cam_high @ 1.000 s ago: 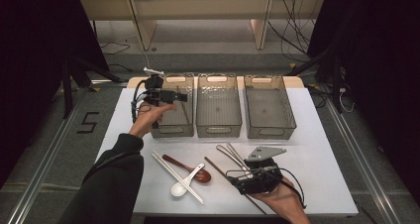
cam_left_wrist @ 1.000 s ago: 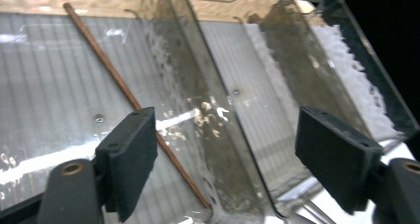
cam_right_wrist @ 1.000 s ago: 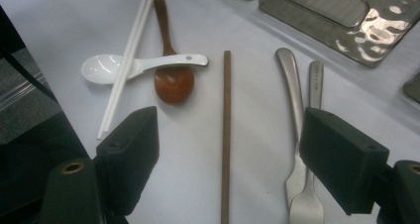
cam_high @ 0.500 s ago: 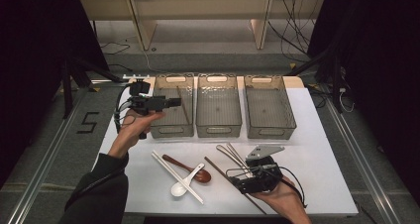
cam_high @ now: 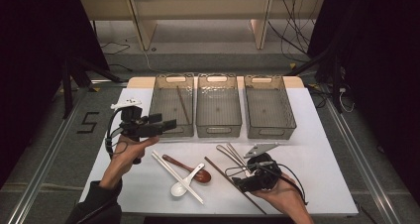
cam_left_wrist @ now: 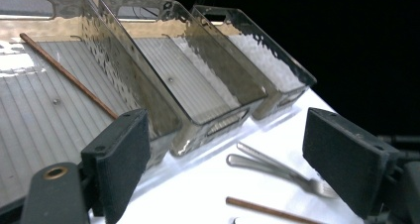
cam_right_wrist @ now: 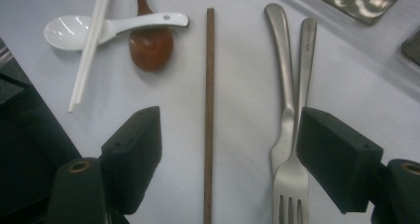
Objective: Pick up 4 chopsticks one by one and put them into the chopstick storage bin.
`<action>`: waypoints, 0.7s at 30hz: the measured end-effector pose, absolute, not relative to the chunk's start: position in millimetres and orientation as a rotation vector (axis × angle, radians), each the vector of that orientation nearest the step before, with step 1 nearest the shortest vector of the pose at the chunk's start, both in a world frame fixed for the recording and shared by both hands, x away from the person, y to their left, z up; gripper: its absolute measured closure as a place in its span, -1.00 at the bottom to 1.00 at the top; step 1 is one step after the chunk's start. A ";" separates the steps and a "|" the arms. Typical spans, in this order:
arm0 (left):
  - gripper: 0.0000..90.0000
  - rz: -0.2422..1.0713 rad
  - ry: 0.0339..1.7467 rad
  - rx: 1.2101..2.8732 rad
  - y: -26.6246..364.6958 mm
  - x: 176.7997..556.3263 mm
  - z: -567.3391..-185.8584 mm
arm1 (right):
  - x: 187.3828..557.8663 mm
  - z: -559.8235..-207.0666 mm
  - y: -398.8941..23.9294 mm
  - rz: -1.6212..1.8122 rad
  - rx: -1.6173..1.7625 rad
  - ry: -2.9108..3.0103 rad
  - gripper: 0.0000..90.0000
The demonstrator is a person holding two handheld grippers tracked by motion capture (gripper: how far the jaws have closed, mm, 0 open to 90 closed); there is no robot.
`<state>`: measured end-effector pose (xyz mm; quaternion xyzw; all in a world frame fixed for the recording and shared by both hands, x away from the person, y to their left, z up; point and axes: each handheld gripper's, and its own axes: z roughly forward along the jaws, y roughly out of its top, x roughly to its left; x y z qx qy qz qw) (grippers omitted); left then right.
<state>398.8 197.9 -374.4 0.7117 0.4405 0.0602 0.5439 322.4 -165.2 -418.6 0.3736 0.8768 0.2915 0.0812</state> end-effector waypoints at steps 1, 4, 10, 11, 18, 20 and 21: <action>-0.61 0.143 1.038 1.682 197.8 395.0 -376.6 | 322.4 -419.2 -164.4 0.847 1.119 2.629 -0.39; -0.62 0.166 1.015 1.707 197.3 385.9 -382.4 | 323.6 -422.5 -163.6 0.802 1.110 2.646 -0.35; -0.63 0.205 0.983 1.742 196.4 366.0 -398.4 | 322.9 -428.2 -159.8 0.726 1.102 2.688 -0.20; -0.63 0.206 0.980 1.743 196.3 362.9 -402.2 | 322.7 -428.9 -159.1 0.715 1.104 2.699 -0.18; -0.63 0.219 0.957 1.768 192.8 347.6 -417.4 | 322.3 -438.1 -153.0 0.616 1.086 2.769 0.03; -0.63 0.223 0.948 1.768 191.5 344.1 -419.9 | 322.5 -440.1 -151.9 0.590 1.079 2.787 0.07; -0.63 0.223 0.943 1.771 191.0 342.7 -421.2 | 322.5 -441.0 -151.5 0.582 1.080 2.792 0.09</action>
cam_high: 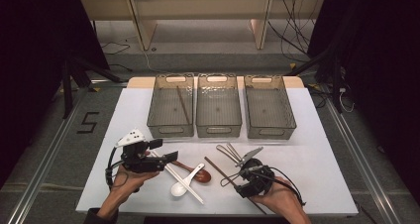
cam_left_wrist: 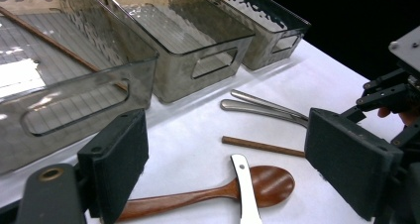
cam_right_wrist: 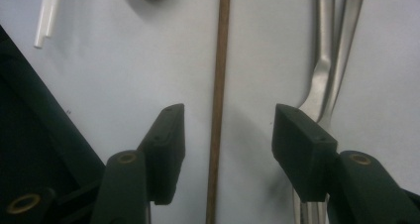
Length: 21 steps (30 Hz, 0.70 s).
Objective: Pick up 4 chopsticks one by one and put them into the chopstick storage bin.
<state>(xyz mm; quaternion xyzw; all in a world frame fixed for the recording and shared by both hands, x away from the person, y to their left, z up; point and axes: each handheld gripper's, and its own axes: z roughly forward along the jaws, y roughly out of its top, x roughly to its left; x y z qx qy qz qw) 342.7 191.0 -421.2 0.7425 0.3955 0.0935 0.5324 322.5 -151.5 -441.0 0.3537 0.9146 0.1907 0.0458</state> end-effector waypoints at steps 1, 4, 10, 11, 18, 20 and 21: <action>-0.63 0.220 0.942 1.768 190.2 341.3 -422.5 | 322.5 -441.8 -151.1 0.573 1.083 2.800 0.11; -0.63 0.226 0.938 1.773 188.9 338.3 -425.5 | 322.4 -445.0 -150.1 0.548 1.077 2.813 0.19; -0.63 0.242 0.931 1.780 187.8 331.9 -428.4 | 322.3 -450.9 -148.1 0.460 1.077 2.848 0.38; -0.64 0.238 0.935 1.777 187.8 331.3 -428.8 | 322.3 -451.8 -147.5 0.443 1.081 2.851 0.39; -0.64 0.240 0.938 1.779 189.4 329.6 -430.0 | 324.0 -456.5 -145.0 0.381 1.078 2.869 0.53; -0.64 0.241 0.941 1.776 189.6 329.3 -430.4 | 324.2 -457.1 -143.9 0.367 1.073 2.874 0.55; -0.64 0.240 0.944 1.776 189.6 329.1 -430.5 | 324.6 -457.5 -143.9 0.360 1.059 2.874 0.58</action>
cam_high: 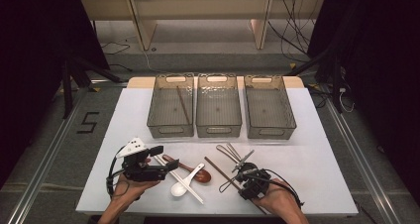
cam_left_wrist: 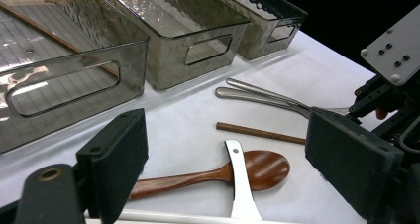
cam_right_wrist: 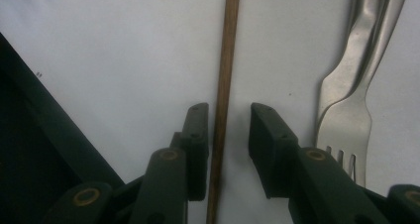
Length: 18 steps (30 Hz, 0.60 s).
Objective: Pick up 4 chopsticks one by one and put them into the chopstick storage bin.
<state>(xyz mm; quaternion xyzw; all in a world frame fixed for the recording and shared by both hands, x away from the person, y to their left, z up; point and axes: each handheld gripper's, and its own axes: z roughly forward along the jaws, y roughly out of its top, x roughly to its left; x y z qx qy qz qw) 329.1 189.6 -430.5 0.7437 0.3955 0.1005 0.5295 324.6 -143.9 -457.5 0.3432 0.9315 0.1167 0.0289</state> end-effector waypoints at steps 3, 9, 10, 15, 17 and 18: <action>-0.64 0.240 0.946 1.774 189.6 328.8 -430.5 | 326.1 -457.3 -143.1 0.343 1.066 2.870 0.65; -0.64 0.245 0.947 1.778 189.5 328.6 -430.7 | 327.6 -457.2 -140.2 0.300 1.056 2.870 0.73; -0.64 0.245 0.947 1.776 189.5 328.5 -430.5 | 328.1 -457.1 -140.2 0.296 1.060 2.873 0.75; -0.64 0.248 0.942 1.777 188.8 328.3 -430.4 | 330.5 -457.3 -140.0 0.284 1.067 2.874 0.83; -0.64 0.245 0.943 1.777 188.4 328.1 -430.4 | 330.3 -457.1 -139.2 0.277 1.065 2.871 0.89; -0.64 0.244 0.943 1.777 188.4 328.0 -430.4 | 330.4 -457.2 -139.1 0.277 1.053 2.872 0.89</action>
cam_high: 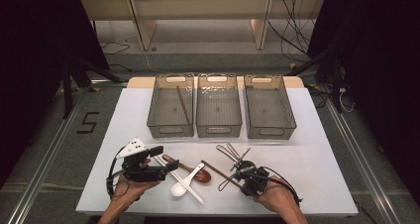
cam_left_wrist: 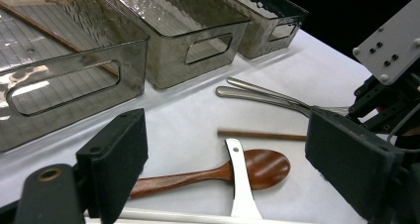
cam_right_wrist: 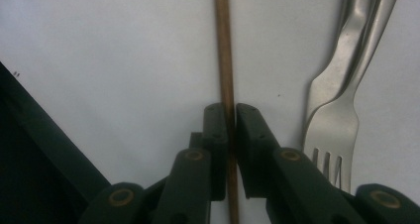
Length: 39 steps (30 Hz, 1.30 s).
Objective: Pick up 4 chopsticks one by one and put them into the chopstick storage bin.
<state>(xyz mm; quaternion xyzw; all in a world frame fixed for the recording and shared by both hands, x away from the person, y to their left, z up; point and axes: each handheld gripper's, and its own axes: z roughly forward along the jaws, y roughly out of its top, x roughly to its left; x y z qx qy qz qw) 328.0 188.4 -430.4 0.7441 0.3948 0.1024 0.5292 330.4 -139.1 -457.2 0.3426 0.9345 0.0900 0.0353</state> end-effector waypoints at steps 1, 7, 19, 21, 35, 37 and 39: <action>-0.64 0.245 0.943 1.777 188.5 328.0 -430.4 | 330.3 -457.1 -139.0 0.276 1.050 2.872 0.90; -0.64 0.246 0.952 1.774 189.6 328.6 -430.5 | 331.2 -455.3 -142.2 0.312 1.043 2.871 0.90; -0.64 0.196 1.022 1.750 184.1 332.5 -431.5 | 331.1 -421.3 -155.9 0.591 1.041 2.784 0.91; -0.64 0.169 1.036 1.744 179.2 333.7 -431.8 | 331.2 -417.7 -154.7 0.625 1.031 2.771 0.91; -0.62 0.038 1.116 1.746 139.1 345.0 -431.8 | 334.3 -396.3 -140.5 0.808 0.951 2.662 0.91; -0.61 0.020 1.124 1.732 135.0 349.0 -430.3 | 334.6 -393.5 -138.0 0.831 0.943 2.642 0.90; -0.60 0.002 1.132 1.717 131.5 353.4 -428.4 | 334.7 -391.3 -135.6 0.860 0.936 2.625 0.91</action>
